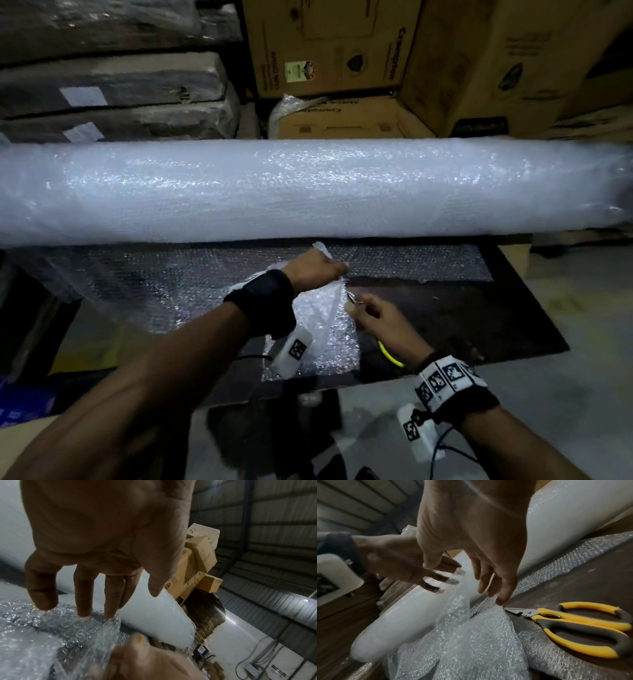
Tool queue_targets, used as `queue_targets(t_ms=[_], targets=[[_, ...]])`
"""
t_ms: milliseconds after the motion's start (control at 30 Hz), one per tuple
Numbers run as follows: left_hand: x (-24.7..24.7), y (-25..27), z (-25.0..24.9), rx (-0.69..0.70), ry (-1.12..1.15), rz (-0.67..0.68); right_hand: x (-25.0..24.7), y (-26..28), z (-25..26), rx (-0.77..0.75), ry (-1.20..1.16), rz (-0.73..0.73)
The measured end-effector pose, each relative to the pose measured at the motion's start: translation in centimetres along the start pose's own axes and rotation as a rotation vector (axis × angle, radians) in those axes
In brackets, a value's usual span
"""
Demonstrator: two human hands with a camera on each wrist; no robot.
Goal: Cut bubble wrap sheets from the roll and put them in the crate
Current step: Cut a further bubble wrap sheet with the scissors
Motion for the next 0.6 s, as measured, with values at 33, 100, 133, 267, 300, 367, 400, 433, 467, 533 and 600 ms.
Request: queue_targets(t_ms=[33, 100, 133, 267, 300, 367, 400, 433, 467, 533, 600], targets=[[0.6, -0.3, -0.7, -0.007, 0.003, 0.012, 0.0, 0.3, 0.0, 0.005, 0.020, -0.004], [1.7, -0.6, -2.4, -0.004, -0.013, 0.038, -0.3, 0.6, -0.4, 0.048, 0.116, -0.091], [2.1, -0.7, -3.3, 0.002, -0.025, 0.050, -0.6, 0.6, -0.4, 0.074, 0.170, -0.153], [2.8, -0.7, -6.4, 0.052, -0.057, 0.078, -2.0, 0.5, 1.3, 0.035, 0.296, -0.296], [2.8, -0.6, -6.9, 0.080, -0.071, 0.077, -2.5, 0.6, 1.8, 0.017, 0.315, -0.321], [2.5, -0.2, -7.4, 0.145, -0.118, 0.040, -4.1, 0.8, 2.0, -0.002, 0.299, -0.369], [2.3, 0.0, -7.2, 0.171, -0.130, -0.010, -5.2, 0.8, 1.9, 0.004, 0.286, -0.390], [2.1, 0.1, -6.9, 0.194, -0.145, -0.076, -6.3, 0.8, 1.6, 0.025, 0.285, -0.411], [2.0, 0.2, -6.4, 0.210, -0.166, -0.142, -7.6, 0.8, 1.3, 0.070, 0.292, -0.428], [2.6, -0.1, -4.6, 0.183, -0.239, -0.237, -10.5, 0.7, -0.1, 0.156, 0.273, -0.421], [4.2, -0.7, -2.4, 0.117, -0.318, -0.240, -13.6, 0.3, -2.5, 0.202, 0.252, -0.408]])
Point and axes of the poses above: each hand's wrist, its own y-axis away from the middle knuckle, its own x-axis out of the palm, z = x × y, the point moved 1 cm from there along -y, towards the middle knuckle, and after that the axes turned 5 degrees about z, right-handed, at the moved point
